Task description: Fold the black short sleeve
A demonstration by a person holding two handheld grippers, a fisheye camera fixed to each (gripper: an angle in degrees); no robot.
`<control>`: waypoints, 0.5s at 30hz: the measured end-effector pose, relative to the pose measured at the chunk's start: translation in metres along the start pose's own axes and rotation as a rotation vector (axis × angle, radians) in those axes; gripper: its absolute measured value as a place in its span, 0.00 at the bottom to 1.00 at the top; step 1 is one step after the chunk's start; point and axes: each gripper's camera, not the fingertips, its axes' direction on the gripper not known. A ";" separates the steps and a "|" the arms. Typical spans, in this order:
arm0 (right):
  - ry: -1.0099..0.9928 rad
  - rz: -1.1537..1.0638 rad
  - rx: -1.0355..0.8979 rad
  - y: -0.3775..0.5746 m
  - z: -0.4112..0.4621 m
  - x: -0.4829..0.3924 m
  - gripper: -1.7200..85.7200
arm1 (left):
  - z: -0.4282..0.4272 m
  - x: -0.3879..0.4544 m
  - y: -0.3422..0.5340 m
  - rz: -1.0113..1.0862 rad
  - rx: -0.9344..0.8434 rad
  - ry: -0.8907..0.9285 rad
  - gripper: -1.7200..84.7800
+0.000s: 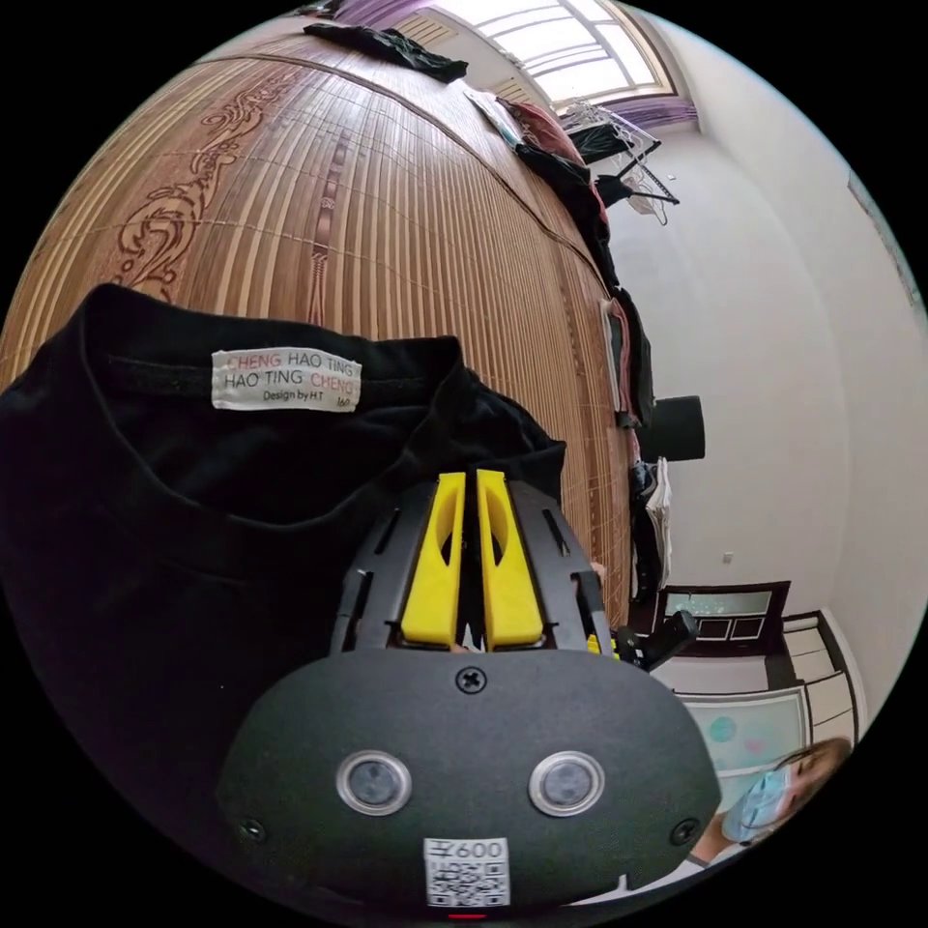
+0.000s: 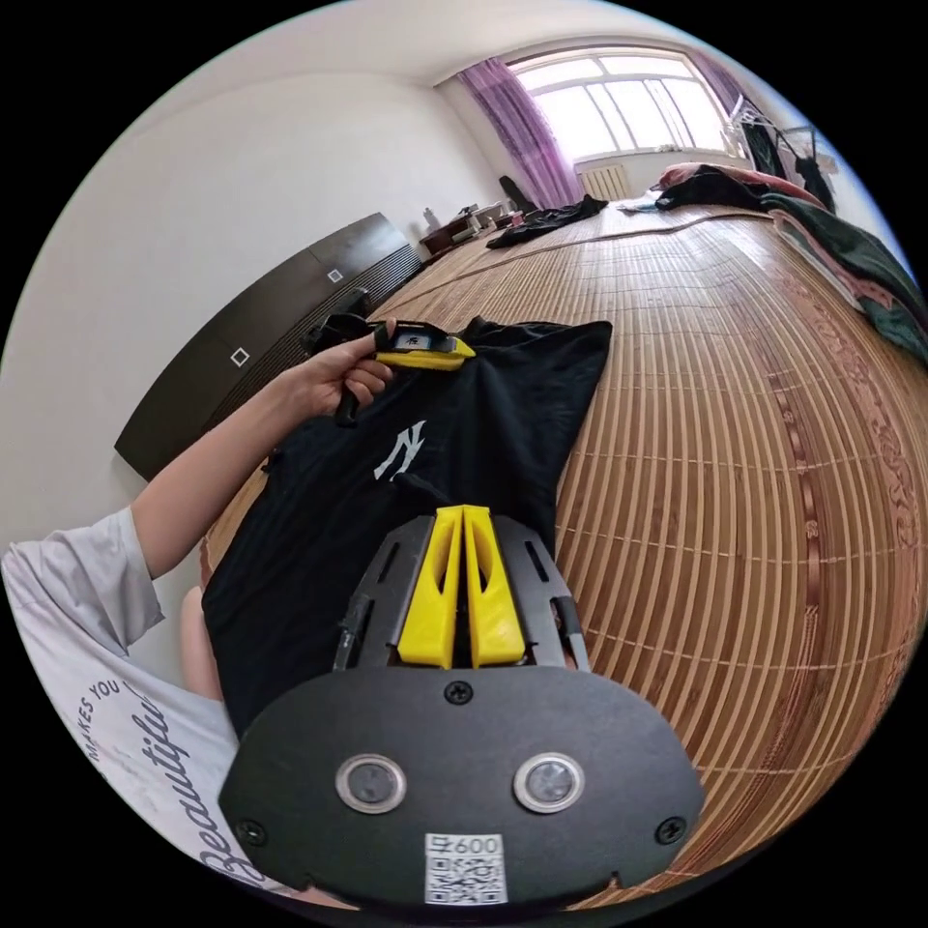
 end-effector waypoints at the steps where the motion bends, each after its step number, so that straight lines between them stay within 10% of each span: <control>1: 0.010 -0.004 -0.013 0.000 0.004 -0.007 0.01 | -0.005 0.002 0.012 0.015 0.034 0.036 0.09; 15: 0.430 -0.226 -0.095 0.027 0.023 -0.141 0.01 | 0.093 0.090 0.272 0.462 -0.106 -0.165 0.04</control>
